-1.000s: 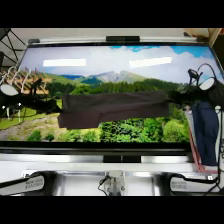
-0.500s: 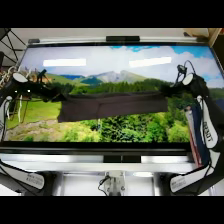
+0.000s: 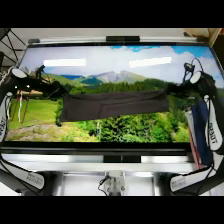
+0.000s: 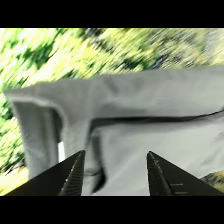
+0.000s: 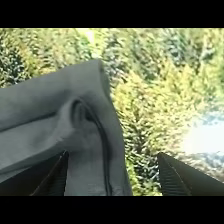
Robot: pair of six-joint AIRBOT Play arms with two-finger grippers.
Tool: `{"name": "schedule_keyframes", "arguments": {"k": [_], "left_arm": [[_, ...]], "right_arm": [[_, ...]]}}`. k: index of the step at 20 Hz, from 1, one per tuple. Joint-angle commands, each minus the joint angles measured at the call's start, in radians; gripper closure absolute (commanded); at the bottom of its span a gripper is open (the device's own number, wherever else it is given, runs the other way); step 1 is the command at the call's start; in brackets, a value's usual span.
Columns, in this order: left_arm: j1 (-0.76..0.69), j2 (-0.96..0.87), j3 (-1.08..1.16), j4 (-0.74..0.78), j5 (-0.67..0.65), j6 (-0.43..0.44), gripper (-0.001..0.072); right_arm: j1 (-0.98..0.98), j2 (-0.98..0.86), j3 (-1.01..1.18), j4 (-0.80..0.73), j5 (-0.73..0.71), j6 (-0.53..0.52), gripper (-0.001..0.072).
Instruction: Fold the shirts.
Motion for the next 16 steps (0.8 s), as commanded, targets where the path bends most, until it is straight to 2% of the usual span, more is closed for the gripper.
{"name": "schedule_keyframes", "arguments": {"k": [1, 4, 6, 7, 8, 9, 10, 11, 12, 13, 14, 15, 16], "left_arm": [[0.0, 0.033, 0.039, -0.026, -0.008, -0.001, 0.0235], [-0.009, 0.058, 0.038, -0.027, -0.017, -0.001, 0.0235], [-0.022, 0.064, 0.038, -0.027, -0.02, 0.0, 0.0236], [-0.032, 0.064, 0.038, -0.027, -0.022, -0.001, 0.0236], [-0.043, 0.064, 0.038, -0.027, -0.023, -0.001, 0.0238], [-0.056, 0.063, 0.038, -0.027, -0.023, -0.001, 0.0256], [-0.069, 0.062, 0.038, -0.027, -0.023, -0.002, 0.0256], [-0.086, 0.061, 0.038, -0.028, -0.023, -0.005, 0.0257], [-0.105, 0.06, 0.037, -0.035, -0.023, -0.006, 0.0312], [-0.13, 0.057, 0.037, -0.043, -0.022, -0.016, 0.048], [-0.161, 0.053, 0.037, -0.058, -0.022, -0.02, 0.06], [-0.2, 0.043, 0.037, -0.084, -0.021, -0.02, 0.0674], [-0.243, 0.03, 0.037, -0.107, -0.014, -0.02, 0.0675]], "right_arm": [[-0.049, -0.061, 0.001, 0.205, 0.055, -0.063, 0.0033], [-0.038, -0.127, 0.001, 0.314, 0.097, -0.096, 0.0033], [-0.019, -0.149, 0.001, 0.32, 0.121, -0.078, 0.004], [-0.011, -0.155, 0.001, 0.332, 0.146, -0.068, 0.008], [-0.007, -0.157, 0.001, 0.341, 0.174, -0.069, 0.0284], [-0.007, -0.156, 0.001, 0.364, 0.2, -0.069, 0.0526], [-0.008, -0.151, 0.001, 0.391, 0.216, -0.073, 0.0638], [-0.012, -0.135, 0.005, 0.416, 0.231, -0.098, 0.0642], [-0.012, -0.108, 0.016, 0.421, 0.245, -0.12, 0.0642], [-0.012, -0.066, 0.028, 0.422, 0.252, -0.127, 0.0642], [-0.012, -0.019, 0.04, 0.433, 0.263, -0.126, 0.0642], [-0.012, 0.039, 0.051, 0.451, 0.286, -0.126, 0.0642], [-0.012, 0.095, 0.058, 0.461, 0.316, -0.126, 0.0642]]}}
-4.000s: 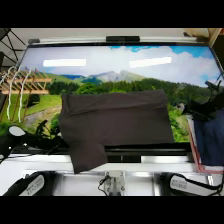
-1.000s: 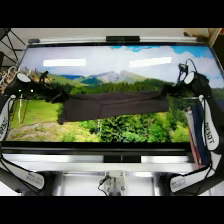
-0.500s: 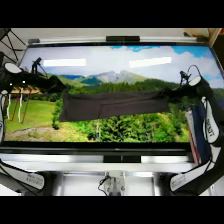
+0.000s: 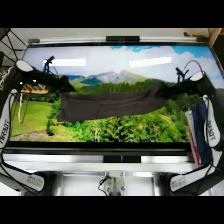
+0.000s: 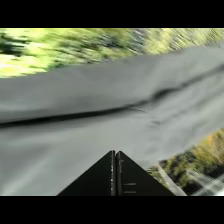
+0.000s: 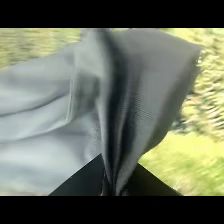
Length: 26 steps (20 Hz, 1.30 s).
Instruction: Fold the shirts.
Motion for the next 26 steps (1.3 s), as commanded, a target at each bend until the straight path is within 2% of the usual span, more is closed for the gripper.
{"name": "schedule_keyframes", "arguments": {"k": [1, 5, 8, 11, 14, 18, 21, 23, 26], "left_arm": [[-0.137, -0.033, -0.002, -0.079, 0.023, -0.005, 0.0676], [-0.357, -0.063, -0.045, -0.193, 0.201, -0.008, 0.0676], [-0.518, -0.096, -0.045, -0.21, 0.391, -0.111, 0.0676], [-0.647, -0.153, -0.045, -0.377, 0.549, -0.117, 0.0676], [-0.705, -0.219, -0.018, -0.49, 0.598, -0.109, 0.0676], [-0.599, -0.188, -0.014, -0.462, 0.539, -0.035, 0.0678], [-0.441, -0.061, -0.014, -0.275, 0.412, -0.034, 0.0678], [-0.306, 0.042, -0.014, -0.162, 0.305, -0.034, 0.0678], [-0.046, 0.2, -0.014, -0.136, 0.181, -0.029, 0.0677]], "right_arm": [[-0.001, 0.176, 0.027, 0.053, 0.098, -0.011, 0.0642], [0.003, 0.401, 0.027, 0.05, 0.226, 0.075, 0.0642], [0.003, 0.525, 0.027, 0.05, 0.272, 0.137, 0.0642], [0.004, 0.604, 0.027, 0.054, 0.283, 0.217, 0.0642], [0.004, 0.614, 0.027, 0.061, 0.283, 0.242, 0.0642], [0.004, 0.608, 0.026, 0.04, 0.267, 0.244, 0.0642], [0.051, 0.551, 0.026, 0.008, 0.218, 0.245, 0.0642], [0.147, 0.486, 0.026, -0.011, 0.146, 0.245, 0.0642], [0.338, 0.369, 0.026, 0.003, -0.056, 0.249, 0.0642]]}}
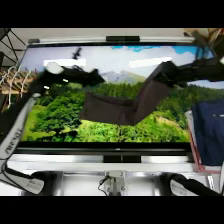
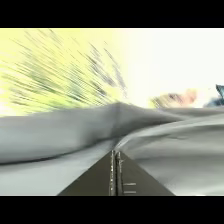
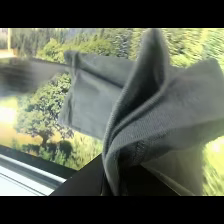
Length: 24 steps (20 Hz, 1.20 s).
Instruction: Fold the shirts.
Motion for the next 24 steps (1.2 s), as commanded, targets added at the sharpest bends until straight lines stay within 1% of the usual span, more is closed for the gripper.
{"name": "schedule_keyframes", "arguments": {"k": [1, 3, 5, 7, 8, 9, 10, 12, 14, 17, 18, 21, 22, 24], "left_arm": [[0.288, 0.182, 0.0, 0.079, -0.153, 0.008, 0.0677], [0.451, 0.28, 0.0, 0.078, -0.171, 0.008, 0.0677], [0.591, 0.365, 0.0, 0.078, -0.191, 0.008, 0.0677], [0.682, 0.424, 0.0, 0.077, -0.239, 0.008, 0.0677], [0.715, 0.447, 0.0, 0.077, -0.283, 0.012, 0.0677], [0.737, 0.466, 0.0, 0.078, -0.325, 0.042, 0.0677], [0.748, 0.477, 0.0, 0.078, -0.351, 0.065, 0.0677], [0.752, 0.482, 0.0, 0.078, -0.359, 0.064, 0.0676], [0.747, 0.476, 0.0, 0.078, -0.358, 0.064, 0.0677], [0.726, 0.473, -0.013, 0.078, -0.351, 0.064, 0.0677], [0.72, 0.473, -0.02, 0.078, -0.35, 0.064, 0.0677], [0.701, 0.472, -0.047, 0.077, -0.34, 0.064, 0.0677], [0.697, 0.47, -0.053, 0.078, -0.34, 0.064, 0.0677], [0.696, 0.468, -0.065, 0.078, -0.333, 0.064, 0.0677]], "right_arm": [[0.201, -0.127, 0.0, 0.005, -0.24, 0.012, 0.0642], [0.306, -0.22, 0.0, 0.018, -0.357, 0.038, 0.0642], [0.385, -0.328, 0.0, 0.036, -0.443, 0.061, 0.0642], [0.44, -0.439, 0.0, 0.132, -0.525, 0.06, 0.0642], [0.463, -0.49, 0.0, 0.206, -0.57, 0.035, 0.0642], [0.481, -0.53, 0.0, 0.279, -0.607, 0.015, 0.0642], [0.497, -0.564, 0.0, 0.358, -0.636, -0.009, 0.0642], [0.521, -0.604, 0.001, 0.458, -0.656, -0.045, 0.0642], [0.543, -0.618, 0.001, 0.49, -0.653, -0.047, 0.0641], [0.563, -0.619, 0.001, 0.504, -0.641, -0.048, 0.0621], [0.563, -0.619, 0.001, 0.529, -0.625, -0.06, 0.0617], [0.563, -0.607, 0.001, 0.66, -0.555, -0.175, 0.0637], [0.562, -0.594, 0.001, 0.677, -0.534, -0.192, 0.0637], [0.56, -0.552, 0.001, 0.653, -0.516, -0.199, 0.0641]]}}
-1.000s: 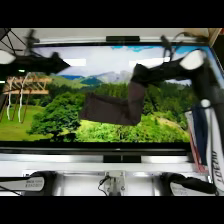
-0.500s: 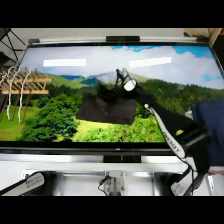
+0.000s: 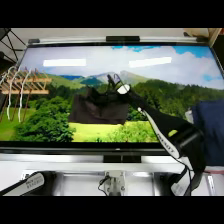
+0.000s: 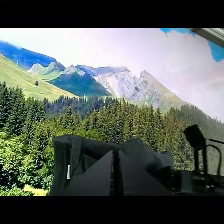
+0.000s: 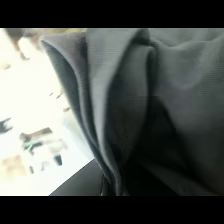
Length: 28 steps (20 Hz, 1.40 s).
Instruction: Fold the shirts.
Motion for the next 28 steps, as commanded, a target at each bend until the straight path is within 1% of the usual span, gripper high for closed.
{"name": "schedule_keyframes", "arguments": {"k": [1, 3, 5, 6, 7, 8, 9, 12, 14, 16, 17, 18, 19, 20, 21, 24, 26, 28], "left_arm": [[-0.007, -0.002, -0.021, -0.001, 0.012, 0.001, 0.0677], [-0.007, -0.006, -0.022, -0.001, 0.017, 0.001, 0.0677], [-0.008, -0.01, -0.023, -0.001, 0.017, 0.001, 0.0677], [-0.008, -0.012, -0.023, -0.001, 0.017, 0.001, 0.0676], [-0.008, -0.016, -0.023, -0.001, 0.017, 0.001, 0.0676], [-0.007, -0.02, -0.023, -0.001, 0.017, 0.001, 0.0676], [-0.008, -0.023, -0.027, -0.001, 0.019, 0.001, 0.0677], [-0.008, -0.025, -0.045, -0.001, 0.02, 0.001, 0.0676], [-0.008, -0.025, -0.058, -0.001, 0.021, 0.002, 0.0676], [-0.008, -0.025, -0.062, -0.001, 0.024, 0.009, 0.0677], [-0.008, -0.025, -0.062, -0.001, 0.024, 0.009, 0.0677], [-0.008, -0.025, -0.062, -0.001, 0.024, 0.009, 0.0676], [-0.008, -0.025, -0.062, -0.001, 0.024, 0.009, 0.0677], [-0.008, -0.025, -0.062, -0.001, 0.024, 0.017, 0.0677], [-0.008, -0.025, -0.062, -0.001, 0.024, 0.024, 0.0677], [-0.008, -0.025, -0.062, -0.001, 0.024, 0.024, 0.0676], [-0.008, -0.025, -0.062, -0.001, 0.024, 0.024, 0.0676], [-0.008, -0.025, -0.062, -0.001, 0.024, 0.024, 0.0676]], "right_arm": [[0.002, 0.05, 0.001, 0.01, 0.037, -0.038, 0.0642], [0.021, 0.046, 0.001, -0.018, 0.03, 0.015, 0.0641], [0.054, 0.014, 0.001, -0.022, 0.011, 0.028, 0.063], [0.074, -0.004, 0.001, -0.01, -0.003, 0.011, 0.0478], [0.091, -0.021, 0.001, 0.021, -0.002, -0.045, 0.0123], [0.095, -0.029, 0.001, 0.05, 0.015, -0.103, 0.007], [0.088, -0.027, 0.001, 0.048, 0.034, -0.125, 0.007], [-0.014, 0.019, 0.001, -0.039, 0.08, -0.121, 0.007], [-0.124, 0.075, 0.001, -0.163, 0.119, -0.087, 0.007], [-0.247, 0.133, 0.001, -0.418, 0.196, 0.032, 0.007], [-0.307, 0.154, 0.001, -0.593, 0.278, 0.116, 0.007], [-0.361, 0.16, 0.001, -0.755, 0.389, 0.174, 0.007], [-0.396, 0.153, -0.002, -0.863, 0.492, 0.188, 0.007], [-0.42, 0.137, -0.01, -0.912, 0.573, 0.187, 0.0069], [-0.43, 0.12, -0.027, -0.888, 0.594, 0.172, 0.0069], [-0.397, 0.063, -0.064, -0.682, 0.491, 0.046, 0.007], [-0.357, 0.03, -0.064, -0.624, 0.423, 0.008, 0.007], [-0.327, 0.0, -0.064, -0.56, 0.385, -0.021, 0.007]]}}
